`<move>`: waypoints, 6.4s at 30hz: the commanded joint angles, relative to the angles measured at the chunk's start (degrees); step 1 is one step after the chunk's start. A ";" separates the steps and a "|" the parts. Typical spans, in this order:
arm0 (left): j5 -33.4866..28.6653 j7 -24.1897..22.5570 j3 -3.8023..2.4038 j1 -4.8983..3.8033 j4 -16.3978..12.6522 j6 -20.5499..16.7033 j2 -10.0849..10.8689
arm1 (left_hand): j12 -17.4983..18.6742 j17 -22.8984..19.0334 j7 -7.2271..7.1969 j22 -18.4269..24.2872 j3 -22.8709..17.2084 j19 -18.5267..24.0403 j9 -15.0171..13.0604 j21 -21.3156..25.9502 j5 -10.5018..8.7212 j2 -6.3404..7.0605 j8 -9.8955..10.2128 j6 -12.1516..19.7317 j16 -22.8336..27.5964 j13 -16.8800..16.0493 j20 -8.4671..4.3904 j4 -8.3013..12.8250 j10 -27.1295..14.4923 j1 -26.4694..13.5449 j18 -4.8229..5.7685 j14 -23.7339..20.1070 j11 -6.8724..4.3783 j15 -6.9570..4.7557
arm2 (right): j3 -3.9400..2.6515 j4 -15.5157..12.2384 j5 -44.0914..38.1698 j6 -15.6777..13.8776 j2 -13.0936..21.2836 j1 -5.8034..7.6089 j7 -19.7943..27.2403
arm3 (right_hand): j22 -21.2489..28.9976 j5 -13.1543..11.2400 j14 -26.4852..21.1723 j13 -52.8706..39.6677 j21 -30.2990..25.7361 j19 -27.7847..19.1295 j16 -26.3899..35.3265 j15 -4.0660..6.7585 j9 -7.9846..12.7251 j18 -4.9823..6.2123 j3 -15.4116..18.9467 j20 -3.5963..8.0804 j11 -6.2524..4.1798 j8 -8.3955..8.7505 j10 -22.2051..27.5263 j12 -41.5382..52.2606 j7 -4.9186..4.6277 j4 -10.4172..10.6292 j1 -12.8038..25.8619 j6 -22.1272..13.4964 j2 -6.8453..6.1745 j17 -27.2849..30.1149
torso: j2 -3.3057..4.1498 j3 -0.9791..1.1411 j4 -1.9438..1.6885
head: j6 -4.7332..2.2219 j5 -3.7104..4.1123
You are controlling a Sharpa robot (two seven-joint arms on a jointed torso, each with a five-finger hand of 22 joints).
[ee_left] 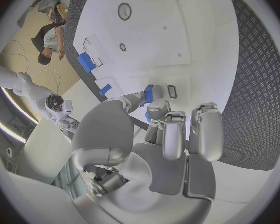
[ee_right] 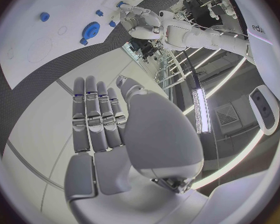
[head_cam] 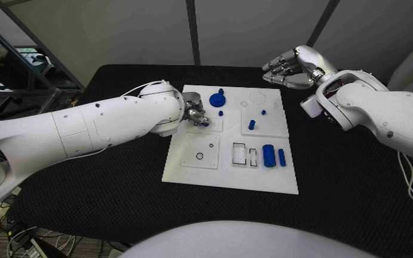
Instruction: Assemble the parts on the task board
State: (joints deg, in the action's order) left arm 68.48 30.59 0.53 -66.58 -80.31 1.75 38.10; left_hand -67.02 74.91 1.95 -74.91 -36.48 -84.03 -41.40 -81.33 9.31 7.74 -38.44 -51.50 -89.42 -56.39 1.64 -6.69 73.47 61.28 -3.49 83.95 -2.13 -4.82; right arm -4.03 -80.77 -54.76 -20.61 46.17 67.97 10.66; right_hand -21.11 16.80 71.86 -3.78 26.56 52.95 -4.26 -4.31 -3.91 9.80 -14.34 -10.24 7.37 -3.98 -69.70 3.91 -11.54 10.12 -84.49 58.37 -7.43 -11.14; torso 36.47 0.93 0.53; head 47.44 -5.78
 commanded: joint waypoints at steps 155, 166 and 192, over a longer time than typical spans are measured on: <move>-0.80 -2.61 -3.92 -5.16 28.77 17.55 -12.15 | 4.48 14.66 2.89 -2.77 35.22 -0.34 11.89 3.54 0.11 -6.82 12.60 -1.73 -0.29 8.94 1.65 -9.33 -6.35 2.18 0.14 5.91 2.80 1.90 | -0.03 0.12 -0.31 1.19 -0.43 0.08 -0.47 | 1.01 0.56 -0.17 0.04 -1.55 0.36 0.60 -0.54 0.07 0.59 0.88 -0.75 0.31 0.20 1.04 -0.18 -0.13 0.23 1.47 -1.05 -0.12 0.58 | -0.06 0.04 0.00 | 0.10 0.86; -0.80 -3.06 -3.81 -5.04 29.04 17.75 -12.37 | 4.56 14.64 2.80 -2.79 35.54 -0.33 11.76 3.60 0.16 -7.27 12.14 -1.59 -0.27 9.15 1.57 -9.02 -6.43 3.62 0.14 5.90 2.72 1.82 | -0.03 0.14 -0.32 1.25 -0.53 0.08 -0.48 | 1.03 0.58 -0.17 0.04 -1.58 0.37 0.60 -0.54 0.07 0.59 0.87 -0.75 0.32 0.20 1.04 -0.18 -0.14 0.22 1.46 -1.06 -0.10 0.59 | -0.08 0.03 -0.04 | 0.11 0.80; -0.80 -3.47 -3.70 -4.92 29.34 18.66 -12.79 | 4.50 14.67 2.66 -2.94 35.77 -0.35 11.51 3.62 0.24 -8.45 11.23 -1.52 -0.29 9.23 1.48 -8.41 -6.39 6.11 0.16 5.91 2.59 1.72 | -0.03 0.28 -0.32 1.45 -0.78 0.08 -0.53 | 1.03 0.58 -0.17 0.04 -1.58 0.37 0.60 -0.54 0.07 0.59 0.87 -0.75 0.32 0.20 1.04 -0.18 -0.14 0.22 1.46 -1.06 -0.10 0.59 | -0.08 0.06 0.00 | 0.37 0.65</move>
State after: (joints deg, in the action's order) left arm 67.60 27.68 -3.17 -71.43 -51.03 19.68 25.40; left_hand -62.30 74.91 4.80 -74.91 -0.94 -84.03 -29.81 -77.78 9.29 -0.77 -26.90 -52.93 -89.42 -47.19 3.29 -15.33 67.20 66.98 -3.47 83.96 0.82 -2.56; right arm -4.02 -80.47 -54.97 -19.49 45.45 67.96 9.94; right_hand -20.16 17.02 71.66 -3.79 25.22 53.35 -3.99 -4.50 -3.91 9.80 -13.70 -10.64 7.58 -3.98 -69.08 3.91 -11.76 10.44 -83.23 57.78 -7.67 -10.61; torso 36.38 0.98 0.51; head 47.73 -5.10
